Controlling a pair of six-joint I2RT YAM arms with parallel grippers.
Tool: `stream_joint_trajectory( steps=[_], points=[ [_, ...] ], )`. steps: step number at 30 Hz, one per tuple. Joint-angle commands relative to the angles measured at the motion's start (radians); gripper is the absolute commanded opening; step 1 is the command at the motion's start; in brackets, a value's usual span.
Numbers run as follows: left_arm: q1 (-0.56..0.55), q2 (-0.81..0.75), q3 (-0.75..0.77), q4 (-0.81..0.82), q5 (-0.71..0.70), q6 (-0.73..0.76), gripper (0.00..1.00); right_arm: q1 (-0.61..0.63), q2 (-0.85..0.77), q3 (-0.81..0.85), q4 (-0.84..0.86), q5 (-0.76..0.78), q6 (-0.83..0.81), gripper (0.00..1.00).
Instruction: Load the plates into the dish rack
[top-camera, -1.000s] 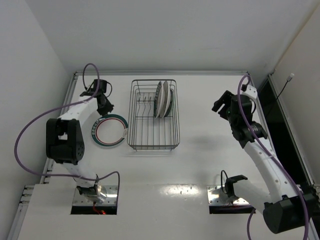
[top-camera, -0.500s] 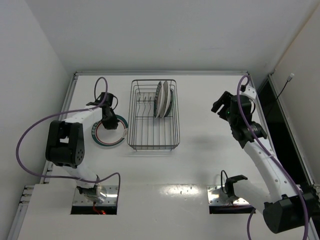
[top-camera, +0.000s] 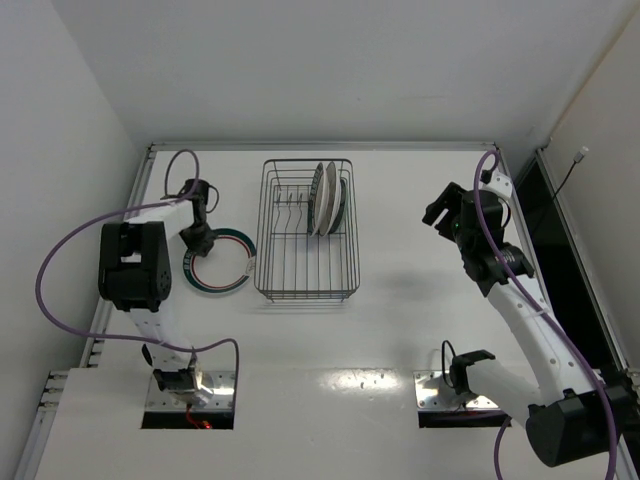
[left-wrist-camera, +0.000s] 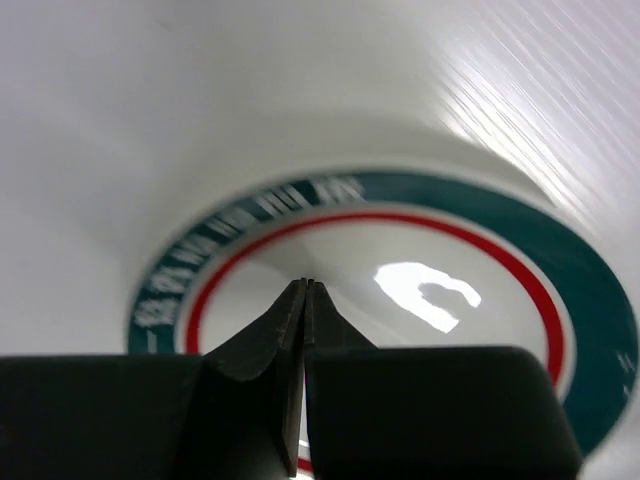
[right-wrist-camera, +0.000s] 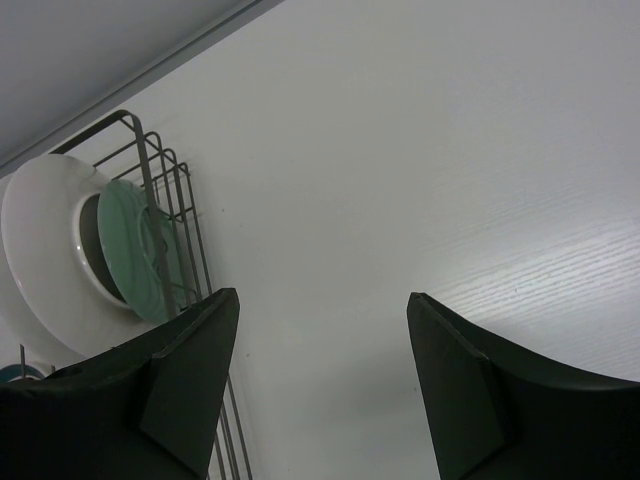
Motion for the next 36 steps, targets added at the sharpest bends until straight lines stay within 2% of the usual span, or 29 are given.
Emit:
stream_joint_trajectory(
  steps=[1, 10, 14, 16, 18, 21, 22, 25, 29, 36],
  points=[
    [0.071, 0.026, 0.046, -0.018, -0.036, -0.013, 0.0, -0.003, 0.0, -0.003, 0.043, 0.006, 0.011, 0.65],
    [0.151, 0.118, 0.166, -0.064, -0.1, -0.001, 0.0, -0.003, 0.009, -0.003, 0.043, 0.006, 0.011, 0.65],
    [0.151, 0.109, 0.221, -0.106, -0.094, -0.012, 0.0, -0.003, 0.009, -0.013, 0.034, 0.006, 0.011, 0.65],
    [0.127, 0.051, 0.221, -0.097, -0.071, 0.005, 0.01, -0.003, 0.009, -0.013, 0.034, 0.006, 0.011, 0.65],
    [0.059, 0.002, 0.211, -0.082, -0.056, 0.042, 0.07, -0.003, 0.009, -0.013, 0.034, 0.006, 0.011, 0.65],
    [-0.045, -0.095, 0.172, -0.032, -0.01, 0.091, 0.26, -0.003, 0.02, -0.013, 0.043, -0.015, 0.011, 0.65],
    [-0.067, -0.132, 0.172, -0.022, 0.021, 0.102, 0.36, -0.003, 0.029, -0.013, 0.043, -0.026, 0.011, 0.65],
    [-0.159, -0.166, 0.125, 0.001, 0.064, 0.126, 0.46, -0.003, 0.029, -0.013, 0.043, -0.026, 0.011, 0.65],
    [-0.255, -0.155, 0.091, -0.01, 0.018, 0.139, 0.5, -0.003, 0.029, -0.013, 0.043, -0.026, 0.011, 0.65],
    [-0.299, -0.08, 0.033, -0.019, -0.036, 0.13, 0.51, -0.003, 0.029, -0.013, 0.043, -0.026, 0.011, 0.65]
  ],
)
